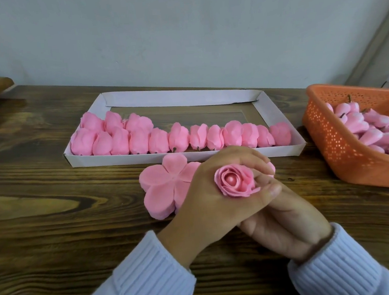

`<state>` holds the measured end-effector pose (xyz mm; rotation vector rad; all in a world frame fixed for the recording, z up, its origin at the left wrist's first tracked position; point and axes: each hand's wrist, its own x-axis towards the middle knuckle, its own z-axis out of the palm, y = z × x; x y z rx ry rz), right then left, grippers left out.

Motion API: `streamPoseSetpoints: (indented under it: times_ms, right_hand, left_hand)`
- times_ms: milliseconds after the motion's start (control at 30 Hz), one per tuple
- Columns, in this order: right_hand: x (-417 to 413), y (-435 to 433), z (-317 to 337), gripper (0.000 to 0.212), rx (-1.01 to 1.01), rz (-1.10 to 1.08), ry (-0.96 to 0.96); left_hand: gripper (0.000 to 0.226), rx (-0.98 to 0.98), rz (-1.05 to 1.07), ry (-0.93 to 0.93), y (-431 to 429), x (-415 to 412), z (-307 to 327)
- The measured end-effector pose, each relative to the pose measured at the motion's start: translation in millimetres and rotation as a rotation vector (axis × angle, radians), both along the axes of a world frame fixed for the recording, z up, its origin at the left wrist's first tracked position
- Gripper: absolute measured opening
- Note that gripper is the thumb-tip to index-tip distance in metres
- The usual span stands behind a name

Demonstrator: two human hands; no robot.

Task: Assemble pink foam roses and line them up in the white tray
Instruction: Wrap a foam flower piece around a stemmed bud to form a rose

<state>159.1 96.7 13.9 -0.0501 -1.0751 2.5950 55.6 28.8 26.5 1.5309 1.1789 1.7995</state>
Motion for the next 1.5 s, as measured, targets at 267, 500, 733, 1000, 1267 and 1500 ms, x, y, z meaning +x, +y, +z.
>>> streamPoseSetpoints:
  times_ms: [267, 500, 733, 1000, 1267, 1500]
  right_hand:
    - [-1.4, 1.6, -2.0, 0.049, 0.123, -0.017, -0.192]
    - [0.4, 0.6, -0.7, 0.035, 0.089, -0.076, -0.103]
    - [-5.0, -1.4, 0.5, 0.028, 0.129, -0.054, -0.291]
    - [-1.0, -1.2, -0.2, 0.038, 0.098, -0.068, -0.103]
    - [-2.4, -3.2, 0.0, 0.033, 0.100, -0.074, -0.118]
    - [-3.3, -2.0, 1.9, 0.047, 0.034, -0.068, 0.009]
  left_hand:
    - [0.012, -0.022, 0.007, -0.052, -1.9, -1.6, 1.6]
    - [0.019, -0.012, 0.025, -0.030, -0.4, -4.3, -0.2]
    - [0.025, -0.054, 0.015, -0.041, -1.0, -3.1, 0.4]
    - [0.016, -0.014, 0.052, -0.043, 0.0, -3.7, -1.2]
    - [0.015, -0.031, 0.033, 0.008, -1.2, -2.4, -0.4]
    - [0.006, 0.015, 0.082, -0.028, 0.8, -0.9, -2.1]
